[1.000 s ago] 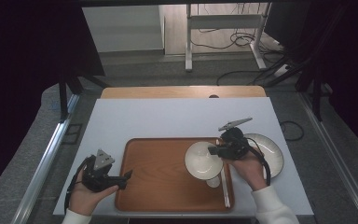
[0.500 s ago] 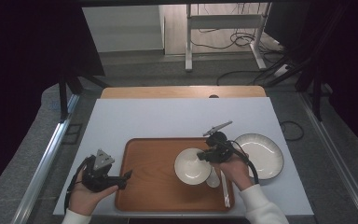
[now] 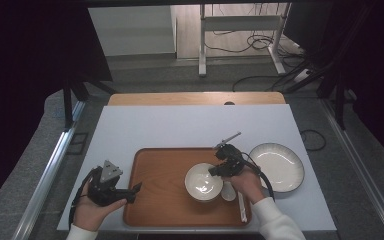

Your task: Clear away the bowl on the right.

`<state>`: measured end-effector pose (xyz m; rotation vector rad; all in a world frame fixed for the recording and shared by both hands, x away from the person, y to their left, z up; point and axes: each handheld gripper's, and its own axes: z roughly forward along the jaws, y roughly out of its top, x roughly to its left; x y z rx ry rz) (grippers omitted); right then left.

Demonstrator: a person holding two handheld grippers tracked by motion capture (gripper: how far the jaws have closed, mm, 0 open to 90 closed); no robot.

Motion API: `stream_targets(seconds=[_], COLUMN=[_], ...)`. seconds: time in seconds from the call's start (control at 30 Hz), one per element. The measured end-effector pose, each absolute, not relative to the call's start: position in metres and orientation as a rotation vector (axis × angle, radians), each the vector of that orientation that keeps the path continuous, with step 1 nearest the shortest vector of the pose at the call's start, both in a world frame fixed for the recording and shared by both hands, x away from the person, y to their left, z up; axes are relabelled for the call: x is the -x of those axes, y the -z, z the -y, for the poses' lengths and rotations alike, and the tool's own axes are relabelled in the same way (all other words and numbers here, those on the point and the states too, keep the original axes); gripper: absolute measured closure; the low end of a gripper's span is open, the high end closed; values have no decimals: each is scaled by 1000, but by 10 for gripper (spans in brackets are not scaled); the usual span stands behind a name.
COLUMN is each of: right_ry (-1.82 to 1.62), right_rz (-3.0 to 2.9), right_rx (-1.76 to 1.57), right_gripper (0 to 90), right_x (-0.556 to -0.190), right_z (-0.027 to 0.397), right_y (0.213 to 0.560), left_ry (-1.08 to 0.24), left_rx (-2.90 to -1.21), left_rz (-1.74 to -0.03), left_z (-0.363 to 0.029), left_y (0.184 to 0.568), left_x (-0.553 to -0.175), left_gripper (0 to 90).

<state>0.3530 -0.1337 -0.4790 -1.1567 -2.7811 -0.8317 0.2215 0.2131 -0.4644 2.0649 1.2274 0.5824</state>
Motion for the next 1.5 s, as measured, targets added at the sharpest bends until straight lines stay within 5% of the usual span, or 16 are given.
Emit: stream_targets(seconds=[0.3, 0.43, 0.63, 1.5], right_ry=[834, 859, 1036, 1416], right_rz=[2778, 2845, 2871, 2804], right_rx=[1155, 1128, 1167, 1256], right_gripper=[804, 582, 405, 316], right_x=[-356, -353, -346, -309], right_z=[137, 138, 155, 245], right_y=[484, 479, 458, 418], left_ry=[-582, -586, -589, -592], left_rx=[-2075, -2075, -2061, -2057], left_rz=[-1226, -1222, -1230, -1229], left_z=[-212, -212, -213, -213], left_y=[465, 464, 464, 463], left_x=[-222, -221, -221, -221], left_gripper=[96, 96, 97, 97])
